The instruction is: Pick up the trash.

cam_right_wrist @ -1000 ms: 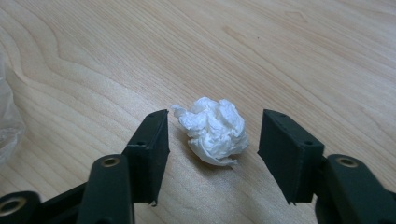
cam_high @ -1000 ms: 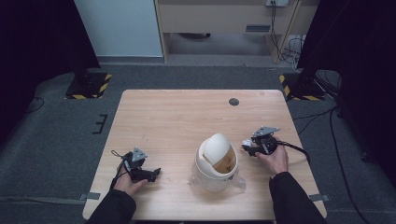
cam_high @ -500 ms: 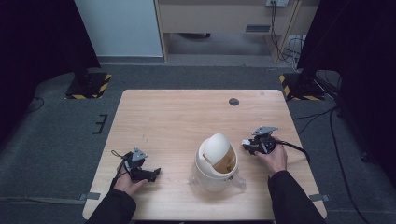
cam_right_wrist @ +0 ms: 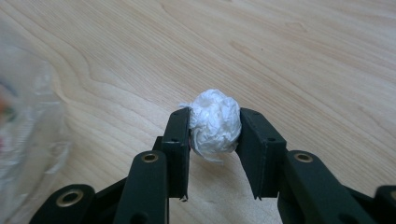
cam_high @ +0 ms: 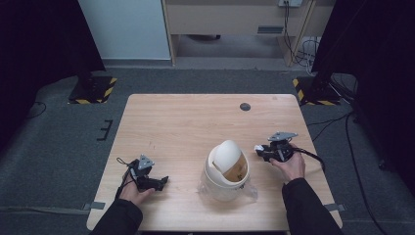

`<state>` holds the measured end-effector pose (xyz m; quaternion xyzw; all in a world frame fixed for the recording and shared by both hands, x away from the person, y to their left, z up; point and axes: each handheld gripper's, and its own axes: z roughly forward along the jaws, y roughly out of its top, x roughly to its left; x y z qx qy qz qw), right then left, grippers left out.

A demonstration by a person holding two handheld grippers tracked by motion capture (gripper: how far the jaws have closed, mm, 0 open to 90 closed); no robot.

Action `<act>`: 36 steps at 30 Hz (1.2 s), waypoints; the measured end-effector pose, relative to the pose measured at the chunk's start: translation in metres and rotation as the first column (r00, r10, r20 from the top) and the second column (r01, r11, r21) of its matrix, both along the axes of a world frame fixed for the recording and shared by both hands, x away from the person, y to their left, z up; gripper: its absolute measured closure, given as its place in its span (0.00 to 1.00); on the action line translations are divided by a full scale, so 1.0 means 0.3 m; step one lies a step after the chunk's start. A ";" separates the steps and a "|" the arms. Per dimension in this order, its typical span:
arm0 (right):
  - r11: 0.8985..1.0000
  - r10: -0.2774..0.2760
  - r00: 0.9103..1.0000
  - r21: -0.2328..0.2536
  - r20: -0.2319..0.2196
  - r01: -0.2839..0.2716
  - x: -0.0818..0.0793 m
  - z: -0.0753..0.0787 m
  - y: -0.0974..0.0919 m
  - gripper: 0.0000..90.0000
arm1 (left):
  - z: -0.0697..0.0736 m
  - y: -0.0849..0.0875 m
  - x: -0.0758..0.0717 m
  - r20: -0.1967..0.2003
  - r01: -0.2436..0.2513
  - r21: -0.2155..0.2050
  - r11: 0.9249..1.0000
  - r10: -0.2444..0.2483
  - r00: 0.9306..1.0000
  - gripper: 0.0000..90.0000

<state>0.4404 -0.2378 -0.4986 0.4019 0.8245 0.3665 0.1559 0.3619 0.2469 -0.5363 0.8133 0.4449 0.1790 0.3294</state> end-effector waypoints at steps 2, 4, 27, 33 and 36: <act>1.000 0.004 1.000 0.014 0.014 -0.004 -0.013 0.012 -0.005 0.72 | 0.000 0.000 0.000 0.000 0.000 0.000 1.000 0.000 1.000 0.00; 1.000 0.007 1.000 0.027 0.024 -0.007 -0.026 0.023 -0.010 0.72 | 0.000 0.000 0.000 0.000 0.000 0.000 1.000 0.000 1.000 0.00; 0.978 -0.011 0.992 0.209 0.128 -0.016 -0.193 0.149 -0.091 0.71 | 0.000 -0.002 -0.001 0.000 -0.002 0.000 1.000 0.002 1.000 0.00; 0.968 -0.018 0.987 0.249 0.163 -0.024 -0.227 0.190 -0.112 0.71 | 0.000 -0.003 -0.003 0.001 -0.002 0.000 1.000 0.002 1.000 0.00; 0.964 -0.018 0.985 0.265 0.174 -0.029 -0.229 0.206 -0.116 0.71 | 0.000 -0.003 -0.003 0.001 -0.002 0.000 1.000 0.002 1.000 0.00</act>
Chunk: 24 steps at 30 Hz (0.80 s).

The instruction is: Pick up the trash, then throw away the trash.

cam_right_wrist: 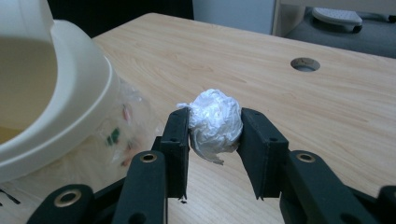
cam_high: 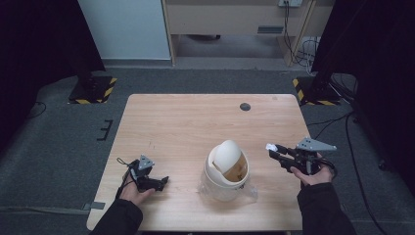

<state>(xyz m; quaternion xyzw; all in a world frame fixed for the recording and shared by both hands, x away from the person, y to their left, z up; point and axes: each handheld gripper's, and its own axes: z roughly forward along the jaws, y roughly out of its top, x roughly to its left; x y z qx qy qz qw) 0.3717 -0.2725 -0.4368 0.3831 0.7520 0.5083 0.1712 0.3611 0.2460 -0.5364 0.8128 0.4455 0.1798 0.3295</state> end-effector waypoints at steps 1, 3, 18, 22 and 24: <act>1.000 0.002 1.000 0.005 0.002 -0.002 -0.001 0.005 -0.001 0.71 | 0.000 0.000 0.000 0.000 0.000 0.000 1.000 0.000 1.000 0.00; 1.000 0.009 1.000 0.016 0.015 -0.009 -0.005 0.015 0.000 0.71 | 0.000 0.000 0.000 0.000 0.000 0.000 1.000 0.000 1.000 0.00; 0.989 0.097 0.990 0.101 0.099 -0.107 -0.076 0.132 0.022 0.71 | 0.000 0.000 0.000 0.000 0.000 0.000 1.000 0.000 1.000 0.00; 0.985 0.126 0.985 0.103 0.117 -0.139 -0.094 0.160 0.043 0.71 | 0.000 0.000 0.000 0.000 0.000 0.000 1.000 0.000 1.000 0.00; 0.984 0.137 0.983 0.100 0.124 -0.149 -0.100 0.171 0.050 0.71 | 0.000 0.000 0.000 0.000 0.000 0.000 1.000 0.000 1.000 0.00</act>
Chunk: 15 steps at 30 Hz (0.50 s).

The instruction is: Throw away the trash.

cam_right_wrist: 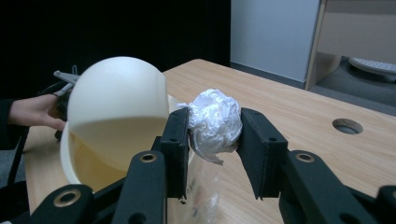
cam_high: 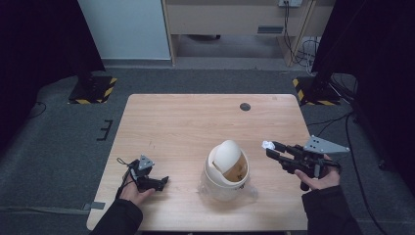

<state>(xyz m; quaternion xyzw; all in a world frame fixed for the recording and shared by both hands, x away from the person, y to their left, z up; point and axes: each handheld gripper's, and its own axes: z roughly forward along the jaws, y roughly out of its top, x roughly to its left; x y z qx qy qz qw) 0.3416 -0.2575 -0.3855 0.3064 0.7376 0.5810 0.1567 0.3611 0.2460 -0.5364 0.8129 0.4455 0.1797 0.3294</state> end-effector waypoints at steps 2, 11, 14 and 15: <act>1.000 0.006 1.000 0.005 0.006 -0.006 -0.005 0.009 0.005 0.71 | 0.000 0.000 0.000 0.000 0.000 0.000 1.000 0.000 1.000 0.00; 0.999 0.046 0.999 0.026 0.010 -0.046 -0.018 0.025 0.031 0.71 | 0.000 0.000 0.000 0.000 0.000 0.000 1.000 0.000 1.000 0.00; 0.997 0.071 0.997 0.029 0.006 -0.071 -0.020 0.019 0.046 0.71 | 0.000 0.000 0.000 0.000 0.000 0.000 1.000 0.000 1.000 0.00; 0.997 0.071 0.997 0.029 0.006 -0.071 -0.020 0.019 0.046 0.71 | 0.000 0.000 0.000 0.000 0.000 0.000 1.000 0.000 1.000 0.00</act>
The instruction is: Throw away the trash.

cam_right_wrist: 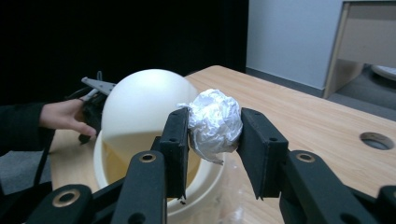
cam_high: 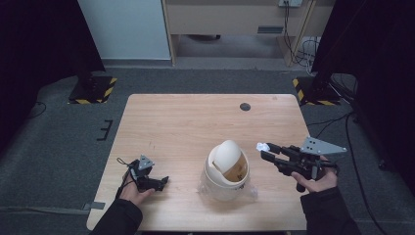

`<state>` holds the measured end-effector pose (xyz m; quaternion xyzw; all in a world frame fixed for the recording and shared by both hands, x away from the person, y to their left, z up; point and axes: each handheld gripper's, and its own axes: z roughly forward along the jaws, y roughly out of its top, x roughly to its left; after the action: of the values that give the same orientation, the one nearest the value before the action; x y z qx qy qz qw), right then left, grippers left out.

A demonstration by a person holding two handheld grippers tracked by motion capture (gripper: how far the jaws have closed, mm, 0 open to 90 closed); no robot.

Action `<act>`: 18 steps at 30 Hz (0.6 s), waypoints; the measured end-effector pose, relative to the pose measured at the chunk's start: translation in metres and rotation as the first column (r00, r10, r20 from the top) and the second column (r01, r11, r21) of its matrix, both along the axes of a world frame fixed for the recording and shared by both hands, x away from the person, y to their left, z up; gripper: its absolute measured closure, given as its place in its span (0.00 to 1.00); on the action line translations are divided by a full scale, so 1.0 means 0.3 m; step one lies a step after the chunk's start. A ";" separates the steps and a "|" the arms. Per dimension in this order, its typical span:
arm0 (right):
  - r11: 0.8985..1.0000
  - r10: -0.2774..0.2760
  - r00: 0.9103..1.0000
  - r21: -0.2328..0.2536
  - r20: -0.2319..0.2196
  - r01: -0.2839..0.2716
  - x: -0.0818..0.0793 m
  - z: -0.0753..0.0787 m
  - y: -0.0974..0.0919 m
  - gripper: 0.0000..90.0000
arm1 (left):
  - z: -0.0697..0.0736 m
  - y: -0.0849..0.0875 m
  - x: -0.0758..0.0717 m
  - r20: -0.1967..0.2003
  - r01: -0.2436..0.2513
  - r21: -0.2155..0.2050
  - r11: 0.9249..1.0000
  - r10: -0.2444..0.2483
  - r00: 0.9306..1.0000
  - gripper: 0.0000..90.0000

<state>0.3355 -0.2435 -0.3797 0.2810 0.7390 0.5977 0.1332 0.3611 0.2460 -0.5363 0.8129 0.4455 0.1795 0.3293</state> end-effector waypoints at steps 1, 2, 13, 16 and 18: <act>1.000 0.020 1.000 -0.005 -0.003 -0.020 -0.001 -0.007 0.013 0.71 | 0.000 0.000 0.000 0.000 0.000 0.000 1.000 0.000 1.000 0.00; 1.000 0.025 1.000 -0.006 -0.007 -0.025 -0.001 -0.010 0.018 0.71 | 0.000 0.000 0.000 0.000 0.000 0.000 1.000 0.000 1.000 0.00; 0.993 0.112 0.992 -0.027 -0.050 -0.114 -0.007 -0.049 0.083 0.70 | 0.000 0.000 0.000 0.000 0.000 0.000 1.000 0.000 1.000 0.00; 0.991 0.127 0.990 -0.033 -0.057 -0.129 -0.006 -0.057 0.094 0.70 | 0.000 0.000 0.000 0.000 0.000 0.000 1.000 0.000 1.000 0.00; 0.988 0.143 0.987 -0.041 -0.072 -0.146 -0.006 -0.069 0.109 0.70 | 0.000 0.000 0.000 0.000 0.000 0.000 1.000 0.000 1.000 0.00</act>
<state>0.3339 -0.2109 -0.4004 0.2438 0.7751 0.5786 0.0706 0.3612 0.2460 -0.5363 0.8130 0.4455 0.1797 0.3291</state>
